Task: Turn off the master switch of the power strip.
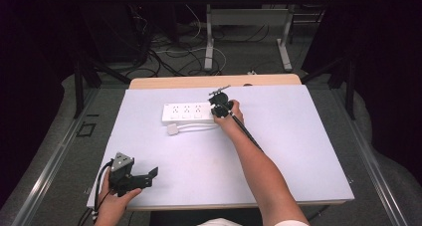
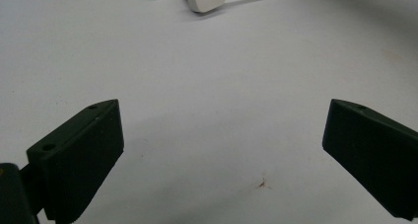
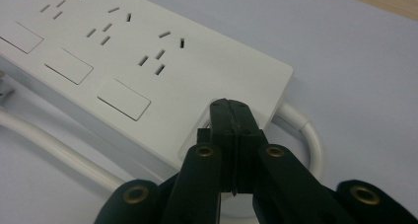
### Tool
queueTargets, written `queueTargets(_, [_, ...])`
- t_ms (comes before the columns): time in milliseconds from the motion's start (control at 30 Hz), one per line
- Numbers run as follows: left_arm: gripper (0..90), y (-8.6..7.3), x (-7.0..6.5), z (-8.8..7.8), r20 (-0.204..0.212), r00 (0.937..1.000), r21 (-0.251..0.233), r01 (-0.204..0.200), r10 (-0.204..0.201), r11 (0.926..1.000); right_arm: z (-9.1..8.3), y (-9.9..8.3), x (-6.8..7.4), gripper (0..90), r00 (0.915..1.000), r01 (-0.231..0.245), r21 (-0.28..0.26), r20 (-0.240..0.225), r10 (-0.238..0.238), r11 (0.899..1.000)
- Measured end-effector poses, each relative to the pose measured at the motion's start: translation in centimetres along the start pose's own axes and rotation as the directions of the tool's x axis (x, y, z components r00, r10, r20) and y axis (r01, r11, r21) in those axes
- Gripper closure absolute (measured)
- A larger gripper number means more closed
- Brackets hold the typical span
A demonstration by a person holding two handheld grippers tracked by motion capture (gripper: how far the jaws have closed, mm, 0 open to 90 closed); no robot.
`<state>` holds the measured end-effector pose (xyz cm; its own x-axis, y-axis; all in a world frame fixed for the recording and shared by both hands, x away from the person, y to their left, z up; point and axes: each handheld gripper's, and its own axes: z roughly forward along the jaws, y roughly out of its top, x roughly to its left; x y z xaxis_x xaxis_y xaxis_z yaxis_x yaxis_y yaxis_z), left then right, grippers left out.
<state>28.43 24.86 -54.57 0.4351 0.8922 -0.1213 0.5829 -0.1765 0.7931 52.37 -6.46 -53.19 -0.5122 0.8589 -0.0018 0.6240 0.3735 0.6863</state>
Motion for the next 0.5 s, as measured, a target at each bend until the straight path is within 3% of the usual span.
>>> queueTargets(300, [2.3,0.04,0.03,0.0,0.001,1.0,0.002,0.002,-0.002,1.0,-0.32,0.11,-0.01,90.0,0.9999,-0.011,-0.001,-0.005,0.011,1.0])
queueTargets(500, [2.3,0.09,-0.05,0.2,0.001,1.0,0.005,-0.002,0.002,1.0,-0.46,0.07,0.29,84.6,1.0,-0.002,0.0,-0.01,0.002,1.0])
